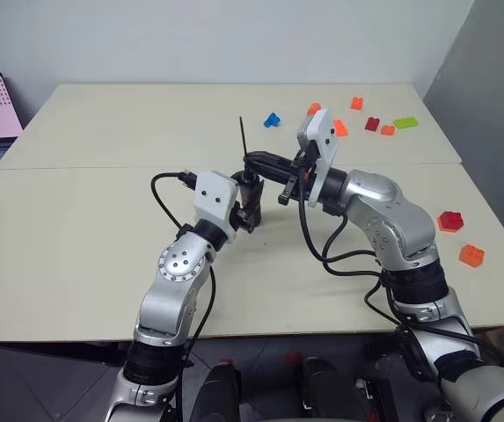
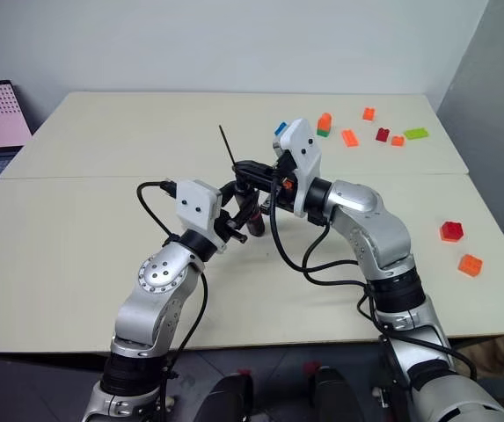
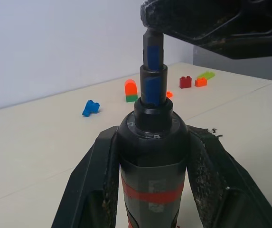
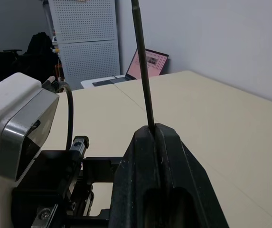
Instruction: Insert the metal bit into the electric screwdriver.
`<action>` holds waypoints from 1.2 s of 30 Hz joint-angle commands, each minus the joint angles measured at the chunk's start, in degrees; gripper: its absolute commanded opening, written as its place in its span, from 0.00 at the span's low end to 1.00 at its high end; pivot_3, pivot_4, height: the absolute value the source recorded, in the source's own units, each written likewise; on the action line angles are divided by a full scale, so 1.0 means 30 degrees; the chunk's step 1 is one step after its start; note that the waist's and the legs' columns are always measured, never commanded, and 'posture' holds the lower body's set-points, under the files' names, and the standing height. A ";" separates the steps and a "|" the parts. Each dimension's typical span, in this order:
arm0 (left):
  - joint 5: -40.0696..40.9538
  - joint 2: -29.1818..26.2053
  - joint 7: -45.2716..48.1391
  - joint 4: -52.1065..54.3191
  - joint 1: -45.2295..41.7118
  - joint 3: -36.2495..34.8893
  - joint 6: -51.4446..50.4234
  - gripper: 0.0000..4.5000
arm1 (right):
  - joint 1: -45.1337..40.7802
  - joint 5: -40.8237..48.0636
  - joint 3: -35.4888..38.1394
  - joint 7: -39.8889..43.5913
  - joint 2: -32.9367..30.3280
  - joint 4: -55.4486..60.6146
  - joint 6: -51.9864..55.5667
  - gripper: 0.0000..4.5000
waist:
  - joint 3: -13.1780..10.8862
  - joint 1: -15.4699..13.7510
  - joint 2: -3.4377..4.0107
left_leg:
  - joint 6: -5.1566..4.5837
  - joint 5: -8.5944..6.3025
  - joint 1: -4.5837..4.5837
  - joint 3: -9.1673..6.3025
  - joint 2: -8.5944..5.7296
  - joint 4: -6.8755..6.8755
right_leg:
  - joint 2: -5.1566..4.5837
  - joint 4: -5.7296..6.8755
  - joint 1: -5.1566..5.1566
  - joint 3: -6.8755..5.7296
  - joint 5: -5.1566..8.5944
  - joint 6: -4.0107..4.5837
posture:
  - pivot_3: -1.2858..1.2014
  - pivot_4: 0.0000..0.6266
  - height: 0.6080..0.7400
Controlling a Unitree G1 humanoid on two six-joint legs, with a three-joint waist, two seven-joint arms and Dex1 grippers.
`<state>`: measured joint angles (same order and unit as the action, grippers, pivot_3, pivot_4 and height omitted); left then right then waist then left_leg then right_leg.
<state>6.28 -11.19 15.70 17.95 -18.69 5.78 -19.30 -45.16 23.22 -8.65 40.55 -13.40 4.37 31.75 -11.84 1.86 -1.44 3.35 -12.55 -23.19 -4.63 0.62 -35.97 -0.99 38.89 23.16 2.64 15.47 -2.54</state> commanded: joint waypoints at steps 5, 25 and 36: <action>-0.0175 0.0000 0.0002 0.0350 -0.0037 0.0075 0.0066 0.36 | -0.0136 0.0391 0.0458 0.0257 -0.0148 0.0916 0.0048 0.09 | 0.0000 -0.0003 0.0000 | 0.0000 0.0000 0.0000 -0.0003 0.0000 0.0000 | -0.0001 0.0001 0.0000 -0.0002 0.0000 0.0000 | 0.52 0.24 1.00; -0.3929 -0.7063 0.5195 -0.3386 -0.7452 0.2387 -0.1036 0.36 | 0.2799 -0.0200 0.4001 0.2222 -0.8786 0.4258 -0.0343 0.91 | -0.0016 -0.0053 -0.0007 | -0.0001 -0.0001 -0.0083 -0.0015 -0.0014 0.0003 | 0.0012 -0.0037 0.0048 -0.0023 0.0003 -0.0005 | 0.52 0.24 1.00; -0.7793 -0.7138 1.2723 -1.2791 -1.2382 0.9089 0.5240 0.36 | 0.6515 0.0757 0.4152 0.5851 -1.4971 0.8787 0.1448 0.91 | -0.0024 -0.0064 0.0012 | -0.0007 -0.0010 -0.0191 -0.0004 -0.0020 0.0004 | -0.0018 -0.0160 0.0062 -0.0059 0.0016 -0.0027 | 0.52 0.24 1.00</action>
<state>-14.54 -34.65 51.60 -14.48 -53.96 29.89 -7.64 -26.50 24.46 3.27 57.28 -56.93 27.28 34.50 -11.91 1.67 -1.41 3.32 -12.58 -23.77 -4.64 0.55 -35.97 -1.04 38.40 23.34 2.47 15.52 -2.62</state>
